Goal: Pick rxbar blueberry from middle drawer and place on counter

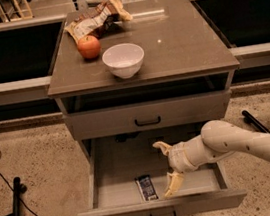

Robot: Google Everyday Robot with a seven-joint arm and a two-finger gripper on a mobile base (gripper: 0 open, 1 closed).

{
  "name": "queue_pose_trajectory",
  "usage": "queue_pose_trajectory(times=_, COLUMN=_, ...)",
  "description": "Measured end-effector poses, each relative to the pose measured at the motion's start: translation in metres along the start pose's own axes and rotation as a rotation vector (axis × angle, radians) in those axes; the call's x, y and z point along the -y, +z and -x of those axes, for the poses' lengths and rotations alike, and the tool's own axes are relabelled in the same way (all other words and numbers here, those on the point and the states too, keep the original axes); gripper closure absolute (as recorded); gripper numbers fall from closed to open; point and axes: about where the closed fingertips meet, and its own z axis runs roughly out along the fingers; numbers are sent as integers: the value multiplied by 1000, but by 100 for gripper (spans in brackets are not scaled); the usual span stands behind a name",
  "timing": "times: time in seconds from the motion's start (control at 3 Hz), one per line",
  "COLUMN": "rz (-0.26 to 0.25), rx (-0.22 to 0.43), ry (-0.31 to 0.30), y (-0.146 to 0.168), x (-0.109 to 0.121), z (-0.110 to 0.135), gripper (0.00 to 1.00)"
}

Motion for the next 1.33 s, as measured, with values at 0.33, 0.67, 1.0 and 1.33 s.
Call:
queue_pose_trajectory(times=0.33, rz=64, rx=21, ry=11, y=18, x=-2, z=-6, gripper=0)
queue_pose_trajectory(times=0.67, rz=139, rx=21, ry=33, y=54, x=-5, z=-32, gripper=12)
queue_pose_trajectory(times=1.0, rz=160, rx=27, ry=36, y=77, x=-1, z=-53, gripper=13)
queue_pose_trajectory(times=1.33, rz=131, rx=39, ry=31, y=84, x=6, z=-68, gripper=13)
